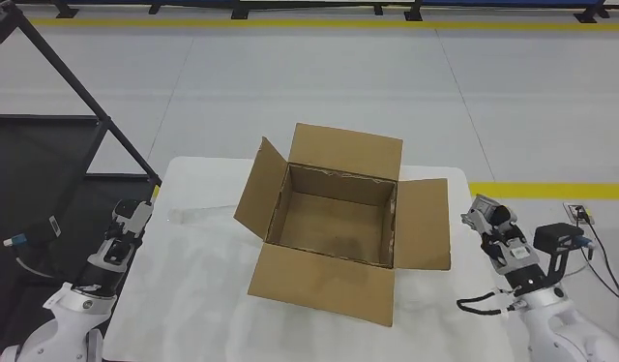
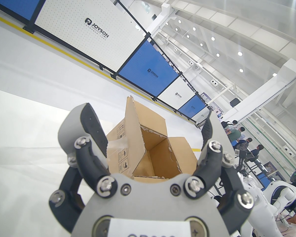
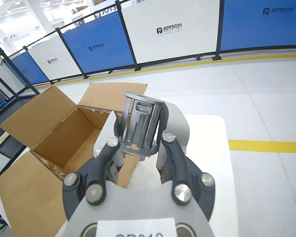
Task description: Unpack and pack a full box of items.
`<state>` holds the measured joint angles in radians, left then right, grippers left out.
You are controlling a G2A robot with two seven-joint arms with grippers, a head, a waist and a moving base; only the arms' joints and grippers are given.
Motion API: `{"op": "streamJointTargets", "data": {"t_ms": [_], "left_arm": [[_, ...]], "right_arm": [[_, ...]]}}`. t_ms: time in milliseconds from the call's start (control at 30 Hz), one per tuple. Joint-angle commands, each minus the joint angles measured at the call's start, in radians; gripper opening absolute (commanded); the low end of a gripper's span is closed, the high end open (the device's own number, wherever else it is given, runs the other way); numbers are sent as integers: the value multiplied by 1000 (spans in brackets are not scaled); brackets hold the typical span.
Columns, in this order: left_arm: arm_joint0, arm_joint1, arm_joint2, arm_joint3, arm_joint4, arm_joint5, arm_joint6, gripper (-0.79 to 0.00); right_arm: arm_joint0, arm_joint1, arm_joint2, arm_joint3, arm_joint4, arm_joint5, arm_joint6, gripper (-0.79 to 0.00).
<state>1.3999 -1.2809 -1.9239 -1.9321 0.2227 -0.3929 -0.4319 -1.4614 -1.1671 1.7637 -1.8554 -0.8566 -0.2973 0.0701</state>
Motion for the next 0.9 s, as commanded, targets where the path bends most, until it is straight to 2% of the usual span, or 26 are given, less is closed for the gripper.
{"op": "streamJointTargets", "data": {"t_ms": [0, 133, 333, 433, 500, 667, 867], "left_arm": [[0, 0, 0, 0, 0, 0, 0, 0], [0, 0, 0, 0, 0, 0, 0, 0], [0, 0, 0, 0, 0, 0, 0, 0], [0, 0, 0, 0, 0, 0, 0, 0], [0, 0, 0, 0, 0, 0, 0, 0], [0, 0, 0, 0, 0, 0, 0, 0], [0, 0, 0, 0, 0, 0, 0, 0]], "right_arm": [[-1, 5, 27, 55, -1, -63, -6, -785], [66, 16, 47, 213, 11, -154, 43, -785], [229, 44, 41, 498, 44, -408, 207, -785], [324, 58, 25, 635, 53, -486, 321, -785], [392, 68, 1, 717, 68, -530, 438, -785], [557, 79, -74, 860, 139, -498, 716, -785], [662, 84, -129, 957, 214, -458, 859, -785]]}}
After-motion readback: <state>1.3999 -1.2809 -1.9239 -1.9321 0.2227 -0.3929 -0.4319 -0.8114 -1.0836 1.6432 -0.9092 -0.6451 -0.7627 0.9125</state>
